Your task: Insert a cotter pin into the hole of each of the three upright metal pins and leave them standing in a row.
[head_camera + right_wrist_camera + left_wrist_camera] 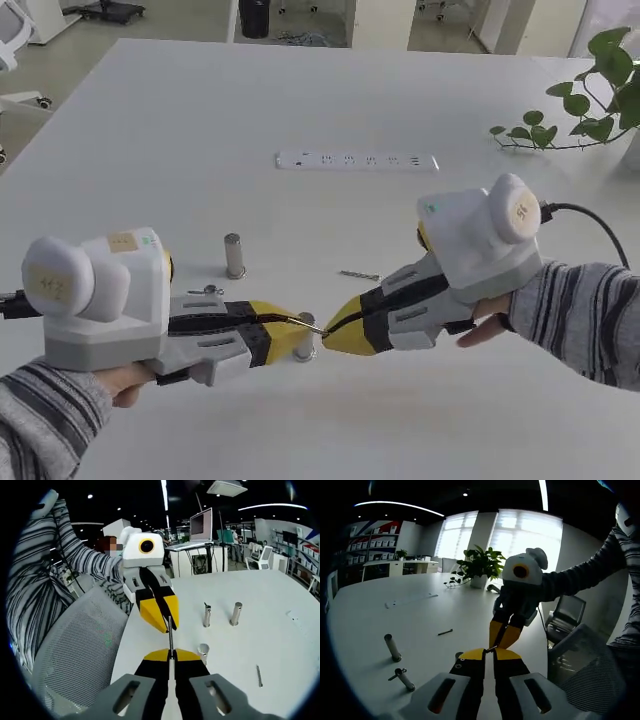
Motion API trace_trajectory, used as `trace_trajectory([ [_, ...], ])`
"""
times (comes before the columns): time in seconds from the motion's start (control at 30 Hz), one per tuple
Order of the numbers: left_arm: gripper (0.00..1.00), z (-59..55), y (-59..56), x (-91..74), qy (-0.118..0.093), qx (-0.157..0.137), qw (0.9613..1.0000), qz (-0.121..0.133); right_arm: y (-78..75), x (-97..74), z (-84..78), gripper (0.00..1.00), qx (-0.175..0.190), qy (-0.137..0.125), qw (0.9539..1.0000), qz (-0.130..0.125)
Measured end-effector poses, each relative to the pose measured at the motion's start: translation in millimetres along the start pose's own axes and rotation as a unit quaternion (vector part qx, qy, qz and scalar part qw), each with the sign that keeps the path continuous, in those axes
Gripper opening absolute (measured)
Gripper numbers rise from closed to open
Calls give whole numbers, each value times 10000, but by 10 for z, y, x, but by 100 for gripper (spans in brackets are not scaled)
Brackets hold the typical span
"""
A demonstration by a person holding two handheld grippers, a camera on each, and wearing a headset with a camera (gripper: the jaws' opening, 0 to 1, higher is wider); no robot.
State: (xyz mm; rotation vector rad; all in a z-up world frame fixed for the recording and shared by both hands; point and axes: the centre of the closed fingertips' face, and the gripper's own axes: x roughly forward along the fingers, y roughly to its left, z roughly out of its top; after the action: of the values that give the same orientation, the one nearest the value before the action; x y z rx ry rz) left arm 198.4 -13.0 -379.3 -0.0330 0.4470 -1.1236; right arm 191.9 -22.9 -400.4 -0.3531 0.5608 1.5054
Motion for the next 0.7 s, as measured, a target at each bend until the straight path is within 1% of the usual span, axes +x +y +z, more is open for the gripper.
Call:
trace_trajectory([
  [0.07,2,-17,21,2,25,22,10000,63,-21,-1,-16,0,-160,91,9998,-79],
  [0.1,1,-22,42,2,22,-74,9999,143,-31,-1,-17,0,-165,87,9998,-98],
  [0.13,1,-25,47,4,8,-79,9999,150,-56,-8,-30,0,-202,127,9996,-147],
  [0.2,4,-19,69,4,-60,-54,9997,236,-100,-22,-67,0,-287,237,9990,-243],
  [0.27,5,-38,97,10,-62,-47,9994,337,-146,-39,-104,0,-356,336,9982,-334],
  [0.3,6,-62,148,12,-30,31,9987,499,-174,-48,-122,0,-373,375,9978,-390],
  [0.37,8,-81,164,23,-34,60,9984,569,-209,-64,-153,0,-395,431,9973,-446],
  [0.4,9,-83,194,23,-66,90,9974,706,-220,-69,-161,0,-408,450,9970,-474],
  [0.43,11,-82,200,31,-109,147,9969,762,-238,-77,-178,0,-433,494,9966,-499],
  [0.53,14,-142,243,58,-76,322,9945,998,-276,-92,-225,0,-457,574,9957,-560],
  [0.57,15,-180,291,65,-26,375,9922,1184,-284,-95,-236,0,-461,598,9955,-568],
  [0.6,16,-203,295,79,-12,342,9919,1226,-304,-103,-260,0,-504,654,9947,-607],
  [0.63,17,-219,328,90,-29,344,9901,1361,-319,-108,-276,0,-522,695,9943,-620],
  [0.67,18,-224,326,105,-62,352,9897,1384,-328,-112,-289,0,-532,718,9940,-630],
  [0.7,19,-239,360,110,-75,288,9876,1541,-345,-115,-302,0,-547,757,9935,-650],
])
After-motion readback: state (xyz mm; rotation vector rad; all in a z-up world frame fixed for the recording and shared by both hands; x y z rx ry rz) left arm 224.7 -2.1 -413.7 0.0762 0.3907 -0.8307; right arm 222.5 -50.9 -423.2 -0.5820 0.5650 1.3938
